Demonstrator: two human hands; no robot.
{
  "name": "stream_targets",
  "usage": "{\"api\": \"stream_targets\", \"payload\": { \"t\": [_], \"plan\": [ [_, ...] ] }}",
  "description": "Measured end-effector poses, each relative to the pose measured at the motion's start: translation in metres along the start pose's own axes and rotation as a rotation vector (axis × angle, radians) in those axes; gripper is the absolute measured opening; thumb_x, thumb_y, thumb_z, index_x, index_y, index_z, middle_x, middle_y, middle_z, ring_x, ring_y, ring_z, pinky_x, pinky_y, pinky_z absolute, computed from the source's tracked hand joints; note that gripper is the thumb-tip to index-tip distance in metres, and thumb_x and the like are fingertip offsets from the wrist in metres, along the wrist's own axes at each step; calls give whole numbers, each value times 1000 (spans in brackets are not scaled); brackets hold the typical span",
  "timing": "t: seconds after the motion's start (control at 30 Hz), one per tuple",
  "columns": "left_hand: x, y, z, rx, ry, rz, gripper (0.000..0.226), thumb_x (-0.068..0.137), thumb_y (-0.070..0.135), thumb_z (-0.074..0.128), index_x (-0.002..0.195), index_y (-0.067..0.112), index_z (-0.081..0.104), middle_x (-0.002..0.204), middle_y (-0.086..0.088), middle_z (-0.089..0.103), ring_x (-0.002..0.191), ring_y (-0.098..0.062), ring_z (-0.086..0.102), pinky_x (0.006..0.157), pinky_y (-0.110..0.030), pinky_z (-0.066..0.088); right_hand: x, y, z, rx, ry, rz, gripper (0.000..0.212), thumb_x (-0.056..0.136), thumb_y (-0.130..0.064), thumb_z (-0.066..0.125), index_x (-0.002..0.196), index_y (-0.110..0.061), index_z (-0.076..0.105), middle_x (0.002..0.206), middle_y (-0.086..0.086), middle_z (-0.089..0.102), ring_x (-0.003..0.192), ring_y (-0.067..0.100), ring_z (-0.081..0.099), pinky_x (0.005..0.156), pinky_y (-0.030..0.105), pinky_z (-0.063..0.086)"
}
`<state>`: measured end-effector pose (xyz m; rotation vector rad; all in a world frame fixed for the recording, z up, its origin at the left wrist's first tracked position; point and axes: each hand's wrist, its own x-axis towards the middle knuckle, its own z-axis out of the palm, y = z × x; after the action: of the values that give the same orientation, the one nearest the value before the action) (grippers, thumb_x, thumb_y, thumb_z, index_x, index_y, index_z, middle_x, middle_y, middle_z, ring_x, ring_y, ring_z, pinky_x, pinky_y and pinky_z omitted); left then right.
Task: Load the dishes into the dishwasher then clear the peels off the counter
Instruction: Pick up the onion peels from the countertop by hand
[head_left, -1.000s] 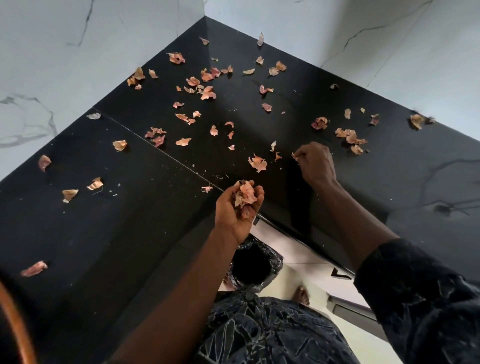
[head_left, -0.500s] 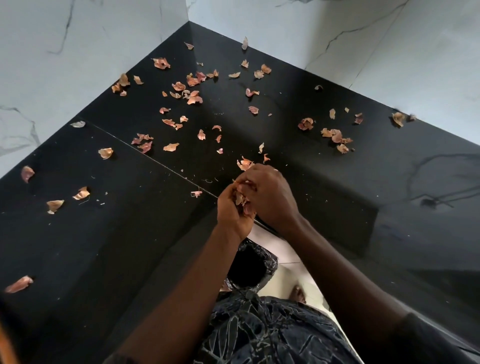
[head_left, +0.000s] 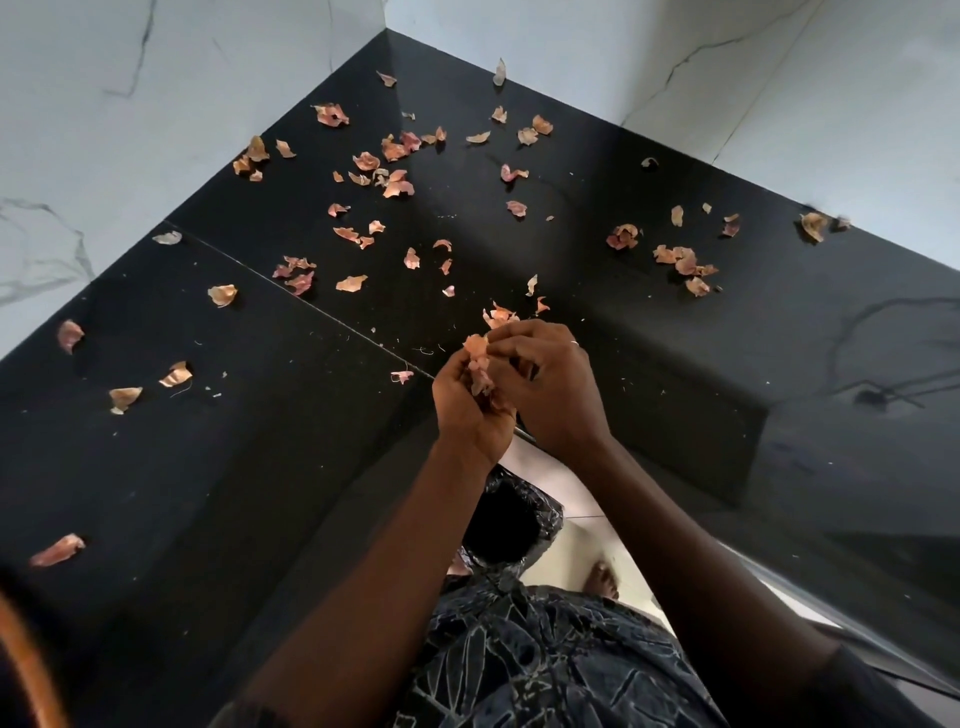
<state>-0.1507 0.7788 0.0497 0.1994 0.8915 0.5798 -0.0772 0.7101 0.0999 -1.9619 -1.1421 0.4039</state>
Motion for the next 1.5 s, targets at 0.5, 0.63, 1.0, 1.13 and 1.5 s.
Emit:
{"api": "stream_targets", "payload": {
  "t": [0.5, 0.63, 1.0, 1.13, 1.5],
  "plan": [
    [-22, 11, 2, 4, -117, 13, 40, 109, 27, 35, 104, 5, 68, 93, -12, 72, 85, -24, 74, 75, -33, 60, -20, -11, 12, 282, -67, 48, 49, 76, -29, 85, 121, -30, 64, 148, -9, 38, 141, 17, 29, 106, 38, 44],
    [-27, 11, 0, -47, -127, 12, 46, 107, 33, 37, 94, 6, 73, 90, -11, 69, 85, -23, 70, 81, -32, 56, -21, -11, 15, 358, -32, 52, 38, 74, -25, 84, 104, -25, 61, 144, -7, 39, 135, 19, 40, 101, 42, 52],
    [-41, 2, -2, -135, -177, 69, 36, 101, 30, 46, 95, 2, 68, 98, -16, 67, 90, -26, 66, 91, -36, 50, -36, -5, 23, 1284, 155, 437, 8, 87, -10, 52, 89, -8, 60, 118, 10, 66, 116, 31, 61, 103, 47, 46],
    [-54, -2, -1, -170, -168, 80, 34, 100, 28, 47, 91, 2, 66, 94, -16, 66, 87, -26, 66, 92, -37, 49, -43, -14, 21, 1446, 142, 508, 20, 91, -6, 49, 90, -7, 69, 116, 14, 66, 115, 29, 63, 106, 43, 49],
    [-94, -42, 1, -86, -75, 258, 26, 95, 18, 52, 90, 0, 69, 86, -14, 67, 78, -24, 66, 81, -34, 55, -79, -7, 3, 1718, -20, 640, 24, 102, -23, 50, 108, -6, 67, 136, 15, 63, 127, 31, 60, 112, 48, 43]
  ]
}}
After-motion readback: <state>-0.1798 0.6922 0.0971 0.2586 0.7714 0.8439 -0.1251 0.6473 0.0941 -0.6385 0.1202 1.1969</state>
